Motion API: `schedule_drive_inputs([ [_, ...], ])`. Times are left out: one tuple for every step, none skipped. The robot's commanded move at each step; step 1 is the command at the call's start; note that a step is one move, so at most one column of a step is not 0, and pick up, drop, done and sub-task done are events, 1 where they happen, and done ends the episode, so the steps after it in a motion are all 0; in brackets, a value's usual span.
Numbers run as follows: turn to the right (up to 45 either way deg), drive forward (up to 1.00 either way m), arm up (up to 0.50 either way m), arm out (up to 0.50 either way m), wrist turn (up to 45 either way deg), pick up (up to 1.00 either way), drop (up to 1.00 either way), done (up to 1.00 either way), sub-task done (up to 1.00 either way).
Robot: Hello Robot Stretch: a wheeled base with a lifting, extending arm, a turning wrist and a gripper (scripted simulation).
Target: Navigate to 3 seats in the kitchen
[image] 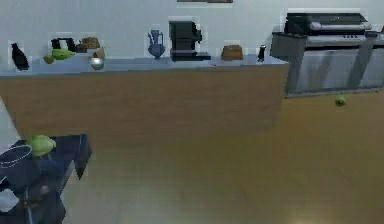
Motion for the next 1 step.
schedule_drive_inputs([
  [36.0,0.00,0.00,0.00,0.0,0.00,0.00,0.00,0.00],
])
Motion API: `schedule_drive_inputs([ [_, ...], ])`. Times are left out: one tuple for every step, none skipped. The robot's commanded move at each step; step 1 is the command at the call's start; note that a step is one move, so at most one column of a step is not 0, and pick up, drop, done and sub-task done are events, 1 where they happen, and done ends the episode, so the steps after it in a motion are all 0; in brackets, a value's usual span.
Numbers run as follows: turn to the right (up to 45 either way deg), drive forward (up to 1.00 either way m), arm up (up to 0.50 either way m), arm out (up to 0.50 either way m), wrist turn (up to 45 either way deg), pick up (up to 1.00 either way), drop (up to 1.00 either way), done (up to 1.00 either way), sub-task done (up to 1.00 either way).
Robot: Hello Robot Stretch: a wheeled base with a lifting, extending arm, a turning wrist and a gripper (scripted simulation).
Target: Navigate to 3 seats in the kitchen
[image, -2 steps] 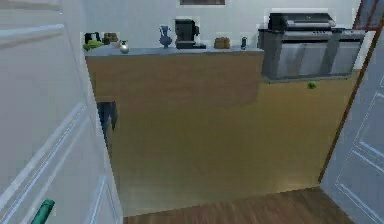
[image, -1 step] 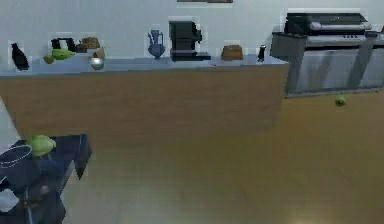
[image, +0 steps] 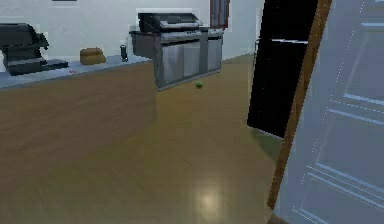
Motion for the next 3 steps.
schedule_drive_inputs([
  [0.0,1.00,0.00,0.00,0.0,0.00,0.00,0.00,0.00],
  [0.0,1.00,0.00,0.00,0.0,0.00,0.00,0.00,0.00],
  [6.0,0.00,0.00,0.00,0.0,0.00,0.00,0.00,0.00],
])
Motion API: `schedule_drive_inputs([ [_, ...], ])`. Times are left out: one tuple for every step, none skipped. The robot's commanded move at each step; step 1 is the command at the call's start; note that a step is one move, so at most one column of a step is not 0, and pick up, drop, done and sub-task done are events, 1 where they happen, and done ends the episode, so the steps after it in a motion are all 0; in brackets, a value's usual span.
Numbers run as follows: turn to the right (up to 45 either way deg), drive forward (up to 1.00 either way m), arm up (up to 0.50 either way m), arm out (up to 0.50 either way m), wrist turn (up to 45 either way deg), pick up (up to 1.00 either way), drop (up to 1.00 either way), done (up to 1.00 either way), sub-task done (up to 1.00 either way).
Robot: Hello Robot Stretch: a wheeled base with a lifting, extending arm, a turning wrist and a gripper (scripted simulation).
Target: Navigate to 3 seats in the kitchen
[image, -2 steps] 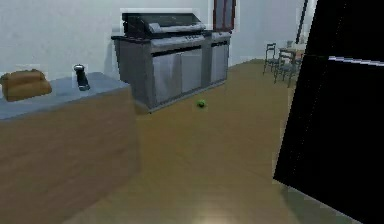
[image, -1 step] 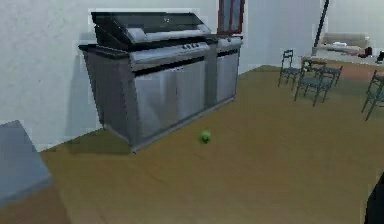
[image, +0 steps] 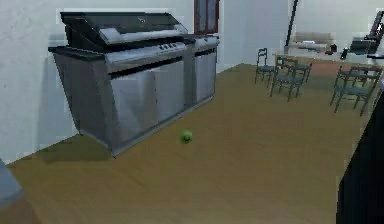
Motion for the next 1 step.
schedule_drive_inputs([
  [0.0,0.75,0.00,0.00,0.0,0.00,0.00,0.00,0.00],
])
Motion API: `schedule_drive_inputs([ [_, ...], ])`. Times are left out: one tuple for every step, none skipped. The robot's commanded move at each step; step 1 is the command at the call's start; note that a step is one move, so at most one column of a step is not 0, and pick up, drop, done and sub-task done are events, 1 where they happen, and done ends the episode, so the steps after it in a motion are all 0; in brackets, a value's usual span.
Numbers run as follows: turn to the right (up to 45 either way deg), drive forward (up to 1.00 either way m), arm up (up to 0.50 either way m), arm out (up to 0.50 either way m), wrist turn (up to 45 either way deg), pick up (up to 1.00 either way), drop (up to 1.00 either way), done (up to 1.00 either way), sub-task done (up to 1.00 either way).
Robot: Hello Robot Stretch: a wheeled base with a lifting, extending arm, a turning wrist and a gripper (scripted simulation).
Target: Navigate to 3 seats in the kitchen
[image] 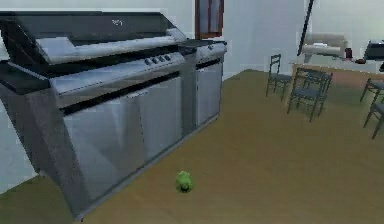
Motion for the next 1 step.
schedule_drive_inputs([
  [39.0,0.00,0.00,0.00,0.0,0.00,0.00,0.00,0.00],
])
